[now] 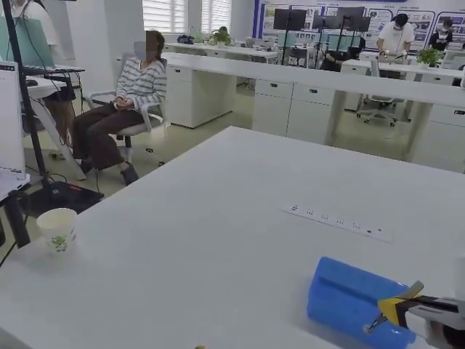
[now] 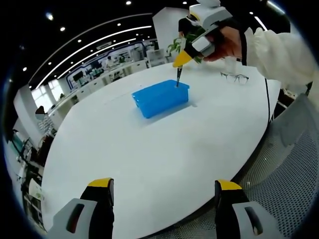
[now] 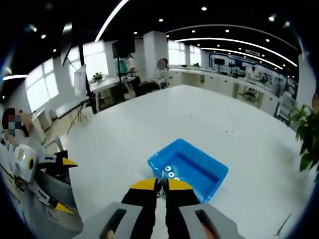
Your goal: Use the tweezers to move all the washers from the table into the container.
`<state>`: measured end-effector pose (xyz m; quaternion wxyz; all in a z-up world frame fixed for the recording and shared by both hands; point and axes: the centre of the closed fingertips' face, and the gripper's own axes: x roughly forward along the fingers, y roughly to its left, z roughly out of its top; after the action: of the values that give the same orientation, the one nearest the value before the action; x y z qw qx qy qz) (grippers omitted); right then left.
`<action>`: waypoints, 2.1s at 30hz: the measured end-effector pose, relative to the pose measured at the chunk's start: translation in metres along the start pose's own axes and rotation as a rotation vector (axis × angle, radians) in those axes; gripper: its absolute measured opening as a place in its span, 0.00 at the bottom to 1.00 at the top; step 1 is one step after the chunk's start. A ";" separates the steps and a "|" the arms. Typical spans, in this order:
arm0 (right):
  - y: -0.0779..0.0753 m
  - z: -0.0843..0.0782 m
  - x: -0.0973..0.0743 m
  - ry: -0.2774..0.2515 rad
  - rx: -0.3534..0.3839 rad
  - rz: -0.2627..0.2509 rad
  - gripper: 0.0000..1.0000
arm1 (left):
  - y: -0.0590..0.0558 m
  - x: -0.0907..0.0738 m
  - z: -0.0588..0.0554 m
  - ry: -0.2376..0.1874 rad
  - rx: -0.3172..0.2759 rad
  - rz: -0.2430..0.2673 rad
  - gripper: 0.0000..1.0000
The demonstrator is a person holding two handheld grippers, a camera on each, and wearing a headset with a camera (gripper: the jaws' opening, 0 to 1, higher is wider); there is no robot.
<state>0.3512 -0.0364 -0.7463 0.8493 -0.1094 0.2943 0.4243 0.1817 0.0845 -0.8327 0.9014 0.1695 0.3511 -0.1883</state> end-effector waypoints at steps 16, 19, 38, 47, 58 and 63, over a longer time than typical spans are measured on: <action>-0.025 0.006 0.013 0.002 -0.002 -0.011 0.02 | -0.002 0.001 -0.002 0.005 0.011 -0.005 0.85; -0.024 0.006 0.014 0.003 0.001 -0.013 0.02 | -0.002 0.001 -0.002 0.007 0.010 -0.006 0.85; -0.035 0.000 0.035 0.026 0.028 -0.022 0.02 | -0.007 0.002 -0.006 0.033 0.026 -0.032 0.89; -0.041 -0.008 0.044 0.042 0.046 -0.022 0.02 | -0.008 0.003 -0.009 0.053 0.027 -0.041 0.89; -0.063 -0.019 0.065 0.068 0.054 -0.019 0.02 | -0.009 0.003 -0.011 0.063 0.027 -0.044 0.88; -0.067 -0.022 0.070 0.076 0.053 -0.020 0.02 | -0.010 0.003 -0.011 0.065 0.021 -0.048 0.88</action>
<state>0.4273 -0.0414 -0.8102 0.8445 -0.1058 0.3363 0.4032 0.1726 0.0799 -0.8441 0.8830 0.1765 0.3820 -0.2080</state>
